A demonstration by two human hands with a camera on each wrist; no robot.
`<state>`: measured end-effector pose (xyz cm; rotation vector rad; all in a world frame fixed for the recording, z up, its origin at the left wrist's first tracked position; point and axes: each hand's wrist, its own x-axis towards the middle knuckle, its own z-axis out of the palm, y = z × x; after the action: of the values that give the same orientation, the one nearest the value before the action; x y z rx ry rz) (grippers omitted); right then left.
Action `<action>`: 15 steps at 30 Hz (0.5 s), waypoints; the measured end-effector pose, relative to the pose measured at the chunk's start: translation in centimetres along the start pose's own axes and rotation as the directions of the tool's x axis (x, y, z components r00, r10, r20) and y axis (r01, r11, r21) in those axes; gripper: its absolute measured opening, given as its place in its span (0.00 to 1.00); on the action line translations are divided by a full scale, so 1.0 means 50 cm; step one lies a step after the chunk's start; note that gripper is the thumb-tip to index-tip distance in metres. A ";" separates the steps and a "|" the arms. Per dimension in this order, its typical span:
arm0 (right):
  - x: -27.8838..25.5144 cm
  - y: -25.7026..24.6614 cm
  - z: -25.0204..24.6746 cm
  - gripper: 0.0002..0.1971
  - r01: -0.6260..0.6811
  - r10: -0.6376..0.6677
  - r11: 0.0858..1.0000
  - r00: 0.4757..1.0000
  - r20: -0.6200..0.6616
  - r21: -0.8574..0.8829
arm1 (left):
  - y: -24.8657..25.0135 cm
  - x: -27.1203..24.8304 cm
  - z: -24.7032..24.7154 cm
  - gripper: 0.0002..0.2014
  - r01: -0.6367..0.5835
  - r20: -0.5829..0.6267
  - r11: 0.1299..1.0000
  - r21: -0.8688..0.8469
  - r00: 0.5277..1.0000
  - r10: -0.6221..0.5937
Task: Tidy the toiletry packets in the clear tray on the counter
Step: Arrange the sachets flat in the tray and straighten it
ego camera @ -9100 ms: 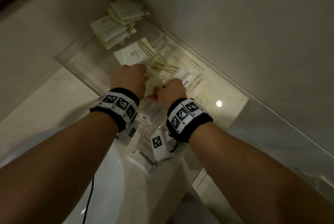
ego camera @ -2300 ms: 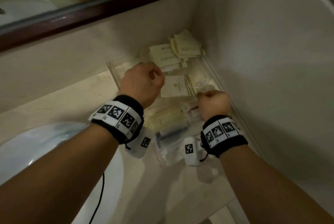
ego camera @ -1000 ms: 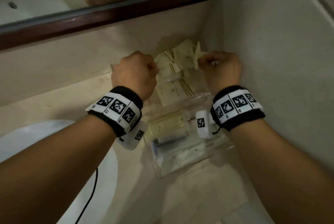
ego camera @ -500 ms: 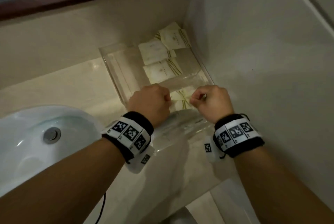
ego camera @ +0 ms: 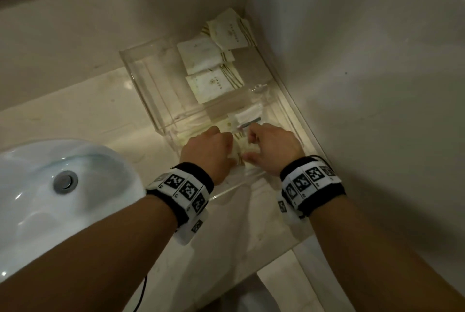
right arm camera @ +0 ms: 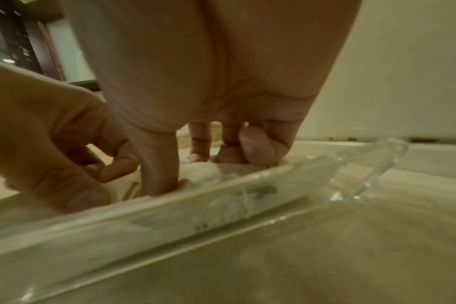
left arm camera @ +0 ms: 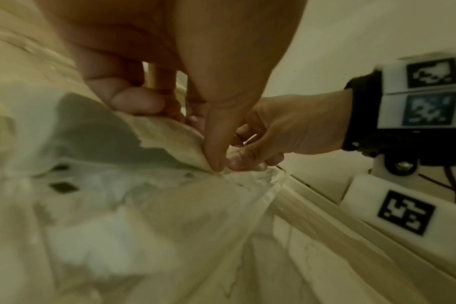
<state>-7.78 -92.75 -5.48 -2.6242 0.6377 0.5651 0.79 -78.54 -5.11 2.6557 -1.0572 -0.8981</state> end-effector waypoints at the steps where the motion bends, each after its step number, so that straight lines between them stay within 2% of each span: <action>1: 0.003 -0.001 0.001 0.19 -0.002 0.002 1.000 1.000 0.000 0.002 | 0.001 0.003 0.001 0.14 0.001 0.004 1.000 0.010 1.000 -0.001; 7: 0.024 0.003 -0.015 0.21 0.014 -0.014 1.000 0.998 0.056 0.012 | -0.004 0.023 -0.008 0.16 0.000 0.019 1.000 -0.018 1.000 0.001; 10: 0.042 0.004 -0.052 0.22 0.007 -0.016 0.994 0.997 0.080 0.106 | -0.009 0.027 -0.033 0.21 0.025 -0.065 0.998 -0.065 0.997 -0.029; 12: 0.059 -0.002 -0.084 0.21 0.017 -0.022 0.987 0.999 0.030 0.158 | -0.013 0.036 -0.063 0.20 0.038 -0.141 0.993 -0.111 0.989 -0.054; 15: 0.089 -0.022 -0.131 0.16 0.053 -0.034 0.971 0.996 -0.087 0.232 | -0.021 0.059 -0.122 0.13 0.051 -0.242 0.978 -0.204 0.965 -0.101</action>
<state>-1.69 -96.30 -1.72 -2.4425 0.6286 0.3462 6.63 -80.22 -1.91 2.5723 -0.7704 -0.6194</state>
